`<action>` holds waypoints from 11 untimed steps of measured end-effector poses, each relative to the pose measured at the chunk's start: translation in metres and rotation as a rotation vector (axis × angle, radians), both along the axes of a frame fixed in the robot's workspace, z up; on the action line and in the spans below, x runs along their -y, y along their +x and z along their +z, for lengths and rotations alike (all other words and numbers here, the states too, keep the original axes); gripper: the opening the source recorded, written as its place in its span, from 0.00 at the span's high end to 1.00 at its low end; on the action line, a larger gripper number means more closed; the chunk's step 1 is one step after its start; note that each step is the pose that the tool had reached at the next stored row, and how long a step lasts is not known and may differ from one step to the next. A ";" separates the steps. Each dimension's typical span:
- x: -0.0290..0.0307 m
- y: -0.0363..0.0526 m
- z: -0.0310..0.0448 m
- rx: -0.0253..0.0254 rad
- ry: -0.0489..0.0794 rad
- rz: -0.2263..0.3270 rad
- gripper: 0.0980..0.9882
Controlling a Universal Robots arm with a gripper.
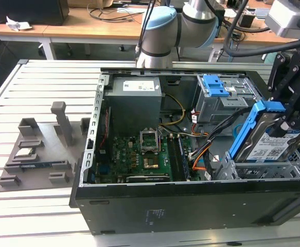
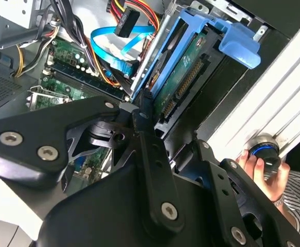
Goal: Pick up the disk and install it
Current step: 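Insert the disk into the insertion slot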
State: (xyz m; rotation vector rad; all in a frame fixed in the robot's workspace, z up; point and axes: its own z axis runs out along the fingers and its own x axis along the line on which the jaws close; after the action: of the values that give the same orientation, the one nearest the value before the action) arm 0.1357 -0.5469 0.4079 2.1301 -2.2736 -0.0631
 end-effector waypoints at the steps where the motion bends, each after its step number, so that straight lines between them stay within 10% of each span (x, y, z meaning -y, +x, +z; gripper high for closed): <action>1: 0.0000 0.0000 -0.0024 0.0000 0.000 0.000 0.70; 11: 0.0000 -0.0001 -0.0246 -0.0001 -0.001 0.000 0.70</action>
State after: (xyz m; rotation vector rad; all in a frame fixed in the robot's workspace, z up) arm 0.1357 -0.5469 0.3832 2.1297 -2.2734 -0.0626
